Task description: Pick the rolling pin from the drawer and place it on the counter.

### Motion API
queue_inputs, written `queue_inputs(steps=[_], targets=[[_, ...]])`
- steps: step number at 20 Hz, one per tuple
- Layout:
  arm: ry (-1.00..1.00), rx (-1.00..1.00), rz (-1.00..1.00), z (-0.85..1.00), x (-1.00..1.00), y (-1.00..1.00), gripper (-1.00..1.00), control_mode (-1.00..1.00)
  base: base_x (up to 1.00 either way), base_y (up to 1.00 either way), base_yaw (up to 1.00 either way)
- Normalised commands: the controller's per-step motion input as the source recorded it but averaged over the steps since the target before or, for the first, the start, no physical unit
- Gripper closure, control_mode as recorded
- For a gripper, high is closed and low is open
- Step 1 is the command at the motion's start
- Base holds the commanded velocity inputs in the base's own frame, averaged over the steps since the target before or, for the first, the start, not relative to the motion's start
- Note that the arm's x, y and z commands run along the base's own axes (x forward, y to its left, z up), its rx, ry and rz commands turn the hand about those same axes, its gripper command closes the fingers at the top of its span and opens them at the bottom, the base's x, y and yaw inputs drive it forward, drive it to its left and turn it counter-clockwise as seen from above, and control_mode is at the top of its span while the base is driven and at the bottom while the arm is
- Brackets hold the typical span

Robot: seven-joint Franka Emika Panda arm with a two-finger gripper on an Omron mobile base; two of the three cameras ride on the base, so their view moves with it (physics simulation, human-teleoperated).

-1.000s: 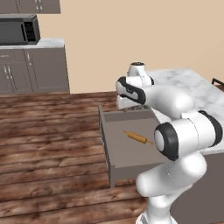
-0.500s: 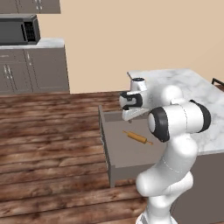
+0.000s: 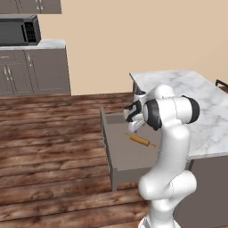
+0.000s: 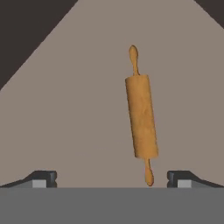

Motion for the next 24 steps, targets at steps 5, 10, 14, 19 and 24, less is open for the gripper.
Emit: queue_inputs(steps=[5, 10, 14, 19, 24], targets=[[0.07, -0.08, 0.20, -0.58, 0.75, 0.00, -1.00, -1.00, 0.00, 0.00, 0.00], [0.07, -0.07, 0.15, -0.65, 0.71, -0.01, -1.00, -1.00, 0.00, 0.00, 0.00], [0.03, -0.01, 0.04, -0.77, 0.33, -0.25, -1.00, -1.00, 0.00, 0.00, 0.00], [0.00, 0.00, 0.00, -0.82, 0.04, -0.33, -1.00, -1.00, 0.00, 0.00, 0.00], [0.00, 0.00, 0.00, -0.80, -0.49, -0.22, 1.00, -1.00, 0.00, 0.00, 0.00]])
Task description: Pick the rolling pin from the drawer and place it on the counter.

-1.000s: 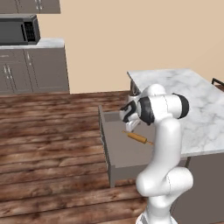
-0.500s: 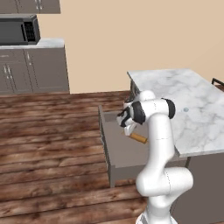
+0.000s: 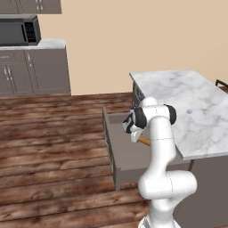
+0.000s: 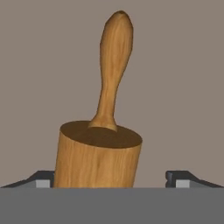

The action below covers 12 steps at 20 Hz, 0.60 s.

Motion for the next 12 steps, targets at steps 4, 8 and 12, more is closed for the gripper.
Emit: queue_inputs(steps=[4, 8, 12], targets=[[0.00, 0.00, 0.00, -0.56, -0.74, 0.00, 1.00, -1.00, 0.00, 0.00, 0.00], [-0.10, 0.05, 0.00, 0.18, -0.84, 0.07, 1.00, -1.00, 0.00, 0.00, 0.00], [-0.24, 0.25, -0.04, 0.96, -0.41, 0.14, 1.00, -1.00, 0.00, 0.00, 0.00]])
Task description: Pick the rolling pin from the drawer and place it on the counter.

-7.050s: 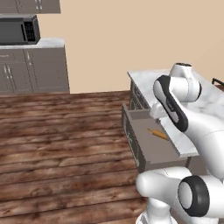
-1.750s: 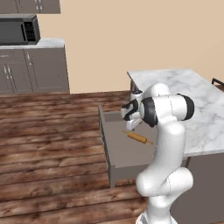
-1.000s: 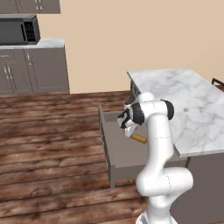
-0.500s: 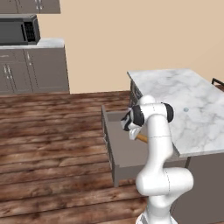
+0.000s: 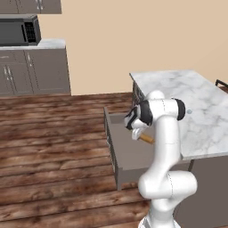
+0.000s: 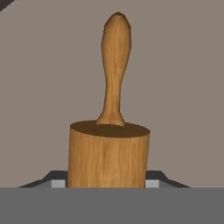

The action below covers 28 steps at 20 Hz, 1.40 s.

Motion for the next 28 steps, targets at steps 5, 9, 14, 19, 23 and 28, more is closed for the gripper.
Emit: queue_inputs(steps=[5, 9, 14, 19, 23, 28], targets=[[-0.34, 0.30, -0.13, 1.00, -0.22, 0.00, 1.00, -1.00, 0.00, 0.00, 0.00], [-0.29, 0.23, -0.18, 1.00, -0.11, 0.20, 1.00, -1.00, 0.00, 0.00, 0.00], [-0.05, 0.06, -0.20, 1.00, 0.00, 0.44, 1.00, -1.00, 0.00, 0.00, 0.00], [0.20, 0.00, -0.02, 1.00, 0.10, -0.02, 1.00, -1.00, 0.00, 0.00, 0.00], [0.25, -0.03, -0.02, 1.00, 0.06, -0.39, 1.00, -1.00, 0.00, 0.00, 0.00], [0.19, -0.04, -0.14, 1.00, 0.06, -0.55, 1.00, -1.00, 0.00, 0.00, 0.00]])
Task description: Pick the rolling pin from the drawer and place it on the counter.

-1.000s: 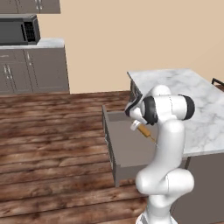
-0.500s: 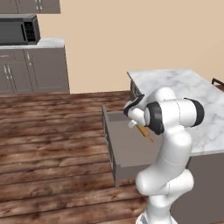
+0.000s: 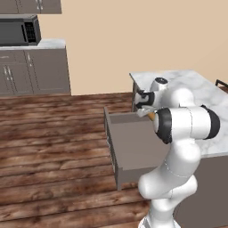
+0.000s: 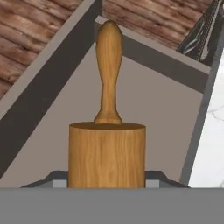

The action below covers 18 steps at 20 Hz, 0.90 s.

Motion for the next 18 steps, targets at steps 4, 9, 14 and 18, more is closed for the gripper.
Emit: queue_inputs(steps=[4, 9, 14, 18], targets=[[-0.01, 0.00, -0.21, 0.66, -0.09, -0.99, 1.00, -1.00, 0.00, 0.00, 0.00], [-0.05, 0.00, -0.21, -0.42, -0.11, -1.00, 1.00, -1.00, 0.00, 0.00, 0.00], [0.00, 0.00, -0.15, -0.85, 0.02, -1.00, 1.00, -1.00, 0.00, 0.00, 0.00], [0.00, 0.00, -0.11, -0.86, 0.05, -1.00, 1.00, -1.00, 0.00, 0.00, 0.00]])
